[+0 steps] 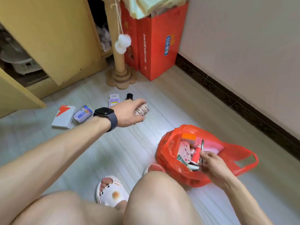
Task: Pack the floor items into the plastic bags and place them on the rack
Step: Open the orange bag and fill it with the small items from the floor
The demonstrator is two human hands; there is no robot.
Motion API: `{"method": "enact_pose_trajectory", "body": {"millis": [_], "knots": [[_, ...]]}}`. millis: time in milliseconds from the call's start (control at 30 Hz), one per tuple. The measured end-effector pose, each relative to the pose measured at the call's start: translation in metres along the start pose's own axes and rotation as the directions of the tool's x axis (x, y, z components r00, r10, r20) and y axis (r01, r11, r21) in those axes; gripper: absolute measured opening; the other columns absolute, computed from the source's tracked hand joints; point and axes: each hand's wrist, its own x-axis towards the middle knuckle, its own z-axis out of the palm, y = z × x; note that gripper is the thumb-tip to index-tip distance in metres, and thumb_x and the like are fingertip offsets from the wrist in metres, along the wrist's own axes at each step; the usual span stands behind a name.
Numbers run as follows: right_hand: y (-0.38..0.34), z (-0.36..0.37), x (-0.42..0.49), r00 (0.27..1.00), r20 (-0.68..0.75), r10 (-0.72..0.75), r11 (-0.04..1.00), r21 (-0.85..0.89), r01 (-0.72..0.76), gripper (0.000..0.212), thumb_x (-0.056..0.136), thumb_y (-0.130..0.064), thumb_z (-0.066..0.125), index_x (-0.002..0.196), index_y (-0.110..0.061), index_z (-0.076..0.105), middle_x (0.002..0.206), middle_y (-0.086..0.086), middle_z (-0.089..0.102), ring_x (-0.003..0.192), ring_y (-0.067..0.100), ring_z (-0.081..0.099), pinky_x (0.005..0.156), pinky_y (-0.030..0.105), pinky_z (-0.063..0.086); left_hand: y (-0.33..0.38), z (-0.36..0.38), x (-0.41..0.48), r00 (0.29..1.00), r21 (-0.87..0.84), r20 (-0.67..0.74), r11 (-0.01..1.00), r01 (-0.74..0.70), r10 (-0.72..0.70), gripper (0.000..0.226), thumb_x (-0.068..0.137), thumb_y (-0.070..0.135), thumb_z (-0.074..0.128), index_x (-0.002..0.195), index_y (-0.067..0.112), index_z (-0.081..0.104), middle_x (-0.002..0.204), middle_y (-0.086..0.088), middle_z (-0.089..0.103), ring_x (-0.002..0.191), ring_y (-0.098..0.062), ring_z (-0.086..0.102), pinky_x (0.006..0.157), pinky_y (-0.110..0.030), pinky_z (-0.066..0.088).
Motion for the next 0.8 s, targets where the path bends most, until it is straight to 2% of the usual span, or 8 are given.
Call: {"method": "enact_pose_trajectory", "body": {"millis": [167, 267, 367, 467, 533, 633, 700, 800], "knots": [[0.024, -0.026, 0.017, 0.991, -0.130, -0.027, 0.976, -0.216, -0.002, 0.030, 0.101, -0.012, 0.052, 0.071, -0.014, 0.049, 0.050, -0.001, 0.043, 0.046, 0.013, 0.037, 0.048, 0.026, 0.031, 0.079, 0.008, 0.019, 0.971, 0.292, 0.115, 0.927, -0.236, 0.211, 0.061, 0.084, 0.051, 0.060, 0.140, 0.042, 0.036, 0.116, -0.003, 0.058, 0.108, -0.028, 0.059, 0.069, -0.030, 0.037], [0.030, -0.028, 0.020, 0.977, -0.207, -0.043, 0.996, -0.084, 0.026, 0.021, 0.099, -0.004, 0.050, 0.080, -0.007, 0.057, 0.063, 0.006, 0.059, 0.045, 0.012, 0.053, 0.043, 0.023, 0.040, 0.111, 0.037, 0.027, 0.967, 0.146, 0.122, 0.959, -0.241, 0.224, 0.064, 0.085, 0.050, 0.061, 0.142, 0.038, 0.035, 0.123, -0.006, 0.058, 0.113, -0.030, 0.057, 0.079, -0.033, 0.043], [0.032, -0.025, 0.016, 0.979, -0.205, -0.021, 0.987, 0.153, 0.053, 0.013, 0.098, 0.005, 0.048, 0.099, -0.001, 0.059, 0.086, 0.014, 0.067, 0.063, 0.016, 0.068, 0.048, 0.021, 0.053, 0.128, 0.079, 0.027, 0.964, -0.036, 0.150, 0.975, -0.218, 0.221, 0.071, 0.084, 0.049, 0.064, 0.145, 0.032, 0.033, 0.133, -0.006, 0.057, 0.119, -0.029, 0.055, 0.091, -0.032, 0.045], [0.032, -0.027, 0.009, 0.979, -0.201, -0.035, 0.957, 0.274, 0.090, 0.008, 0.099, -0.012, 0.056, 0.100, -0.006, 0.062, 0.101, 0.012, 0.071, 0.080, 0.022, 0.073, 0.051, 0.021, 0.052, 0.135, 0.120, 0.020, 0.959, -0.082, 0.182, 0.975, -0.205, 0.216, 0.078, 0.080, 0.049, 0.067, 0.146, 0.029, 0.030, 0.139, -0.005, 0.054, 0.122, -0.028, 0.054, 0.094, -0.035, 0.047], [0.033, -0.028, 0.004, 0.998, -0.060, -0.034, 0.944, 0.325, 0.052, 0.026, 0.100, -0.034, 0.056, 0.108, -0.012, 0.065, 0.106, 0.008, 0.075, 0.090, 0.025, 0.074, 0.065, 0.028, 0.055, 0.140, 0.141, 0.014, 0.955, -0.100, 0.185, 0.971, -0.218, 0.234, 0.074, 0.077, 0.048, 0.070, 0.140, 0.030, 0.036, 0.133, 0.000, 0.058, 0.118, -0.025, 0.057, 0.084, -0.030, 0.046], [0.031, -0.025, -0.003, 0.984, 0.162, -0.071, 0.958, 0.286, 0.022, 0.039, 0.093, -0.048, 0.060, 0.117, -0.018, 0.067, 0.096, 0.002, 0.075, 0.076, 0.021, 0.071, 0.068, 0.029, 0.054, 0.150, 0.163, 0.007, 0.940, -0.163, 0.202, 0.956, -0.244, 0.274, 0.066, 0.074, 0.046, 0.074, 0.131, 0.034, 0.042, 0.125, 0.007, 0.062, 0.110, -0.021, 0.060, 0.073, -0.026, 0.039], [0.034, -0.023, -0.001, 0.983, 0.151, -0.102, 0.970, 0.234, 0.065, 0.046, 0.087, -0.044, 0.068, 0.117, -0.010, 0.064, 0.074, 0.000, 0.064, 0.053, 0.013, 0.052, 0.056, 0.024, 0.047, 0.156, 0.171, 0.004, 0.928, -0.178, 0.235, 0.952, -0.250, 0.288, 0.065, 0.074, 0.046, 0.072, 0.130, 0.034, 0.042, 0.125, 0.005, 0.062, 0.110, -0.022, 0.061, 0.077, -0.029, 0.044], [0.040, -0.027, 0.011, 0.996, 0.021, -0.089, 0.988, 0.125, 0.086, 0.036, 0.091, -0.041, 0.067, 0.104, -0.009, 0.064, 0.059, -0.003, 0.055, 0.047, 0.009, 0.046, 0.047, 0.021, 0.041, 0.153, 0.172, 0.003, 0.930, 0.008, 0.184, 0.946, -0.324, 0.317, 0.060, 0.081, 0.053, 0.060, 0.134, 0.031, 0.042, 0.130, 0.003, 0.059, 0.121, -0.024, 0.052, 0.096, -0.038, 0.040]]}}
